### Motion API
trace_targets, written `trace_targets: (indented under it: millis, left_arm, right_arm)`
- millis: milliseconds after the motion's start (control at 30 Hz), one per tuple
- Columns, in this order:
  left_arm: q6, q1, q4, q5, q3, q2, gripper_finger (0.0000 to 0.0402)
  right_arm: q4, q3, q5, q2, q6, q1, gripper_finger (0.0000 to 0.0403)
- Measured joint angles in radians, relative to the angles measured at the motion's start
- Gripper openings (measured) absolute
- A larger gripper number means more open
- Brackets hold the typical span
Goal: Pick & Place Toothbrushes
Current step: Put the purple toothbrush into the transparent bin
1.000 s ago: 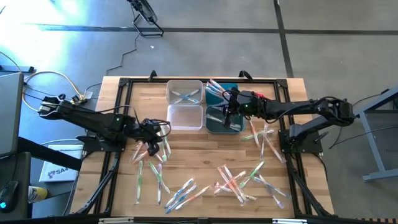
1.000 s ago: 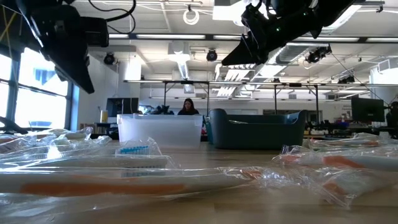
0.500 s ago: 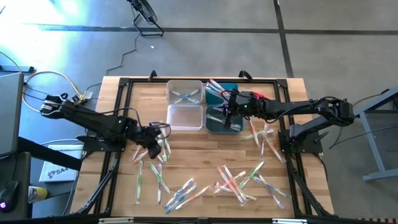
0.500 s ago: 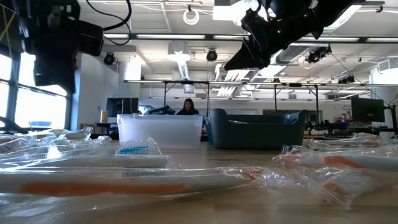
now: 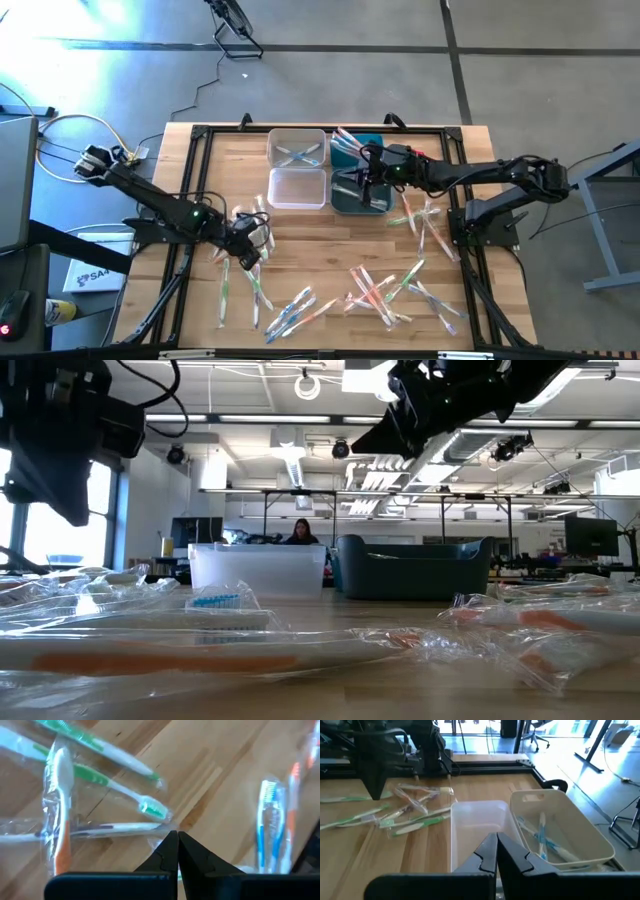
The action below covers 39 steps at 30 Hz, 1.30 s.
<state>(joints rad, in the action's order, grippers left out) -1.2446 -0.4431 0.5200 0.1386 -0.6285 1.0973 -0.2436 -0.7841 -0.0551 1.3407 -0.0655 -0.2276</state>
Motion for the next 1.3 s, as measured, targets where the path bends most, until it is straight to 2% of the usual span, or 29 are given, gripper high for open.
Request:
trace_targets:
  millis: [367,800,1033,1167,1300]
  left_arm:
    - [-0.196,-0.003,-0.091,-0.019,-0.001,0.111,0.0003]
    - [-0.229,-0.002,-0.158,0.002,0.0,0.128,0.0003]
    - [-0.305,-0.002,-0.159,-0.084,-0.001,0.171,0.0006]
    - [-0.306,-0.002,-0.159,-0.129,-0.001,0.212,0.0036]
    - [-0.307,-0.002,-0.161,-0.158,-0.001,0.239,0.0095]
  right_arm:
    - [0.026,0.0,-0.001,0.0,-0.007,0.019,0.0002]
    - [0.075,0.0,-0.003,0.011,-0.011,0.05,0.0002]
    - [0.078,0.0,0.0,0.011,-0.011,0.051,0.0002]
    - [0.081,0.0,0.0,0.011,-0.011,0.051,0.0002]
    - [0.087,0.0,0.0,0.011,-0.011,0.051,0.0002]
